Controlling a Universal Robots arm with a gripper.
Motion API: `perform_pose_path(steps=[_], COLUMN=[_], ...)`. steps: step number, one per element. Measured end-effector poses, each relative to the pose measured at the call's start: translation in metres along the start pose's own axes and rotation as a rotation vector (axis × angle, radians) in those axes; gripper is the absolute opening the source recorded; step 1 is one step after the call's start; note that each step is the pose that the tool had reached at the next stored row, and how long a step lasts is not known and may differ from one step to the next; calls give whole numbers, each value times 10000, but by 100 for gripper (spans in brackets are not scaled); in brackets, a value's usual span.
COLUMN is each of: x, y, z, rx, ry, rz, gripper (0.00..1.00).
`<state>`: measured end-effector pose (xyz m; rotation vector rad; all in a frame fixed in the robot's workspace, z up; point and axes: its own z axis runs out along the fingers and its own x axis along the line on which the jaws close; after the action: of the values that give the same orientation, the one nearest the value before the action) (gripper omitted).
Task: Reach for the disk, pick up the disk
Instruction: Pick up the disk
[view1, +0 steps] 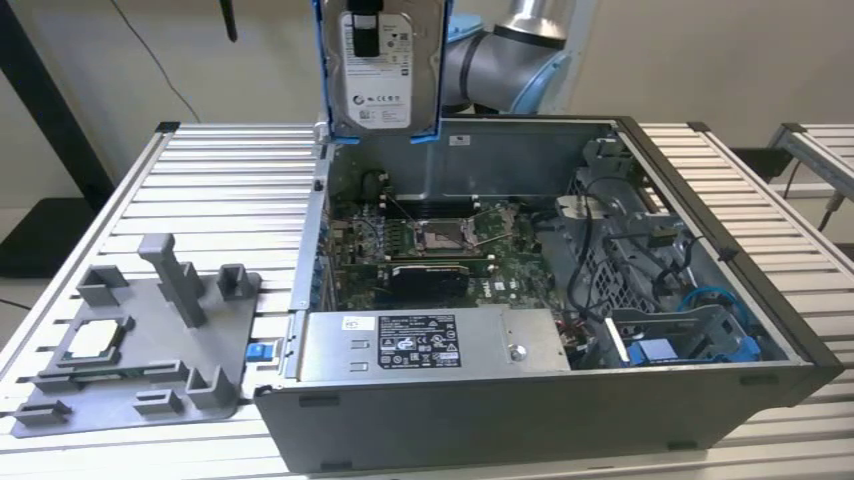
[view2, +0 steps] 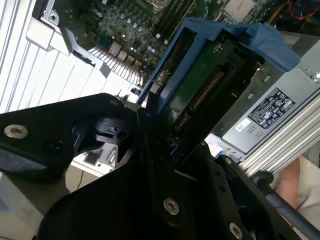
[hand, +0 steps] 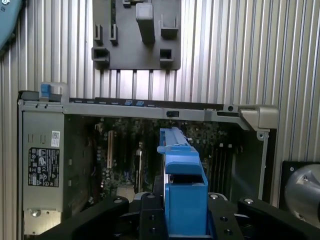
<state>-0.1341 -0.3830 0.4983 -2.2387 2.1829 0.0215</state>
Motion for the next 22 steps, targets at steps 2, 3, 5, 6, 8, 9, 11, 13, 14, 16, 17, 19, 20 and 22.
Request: perform_pose_path(steps=[2,3,5,6,8,9,11,13,14,16,17,19,20,22], x=[2,2,4,5,6,7,8,9,9,11,12,13,14,16], y=[-65,-95,-154,-181,-237,-261,-308,-352,-375,-428,-459,-525,-562,-637], z=[0,0,0,0,0,0,0,1,0,1,1,1,0,1], rx=[0,0,0,0,0,0,0,0,0,1,1,0,0,-1], ry=[-1,0,-1,0,0,-1,0,-1,0,-1,-1,-1,-1,-1], rz=[0,0,0,0,0,0,0,0,0,0,0,0,-1,1], gripper=[0,0,0,0,0,0,0,0,0,0,0,0,0,0])
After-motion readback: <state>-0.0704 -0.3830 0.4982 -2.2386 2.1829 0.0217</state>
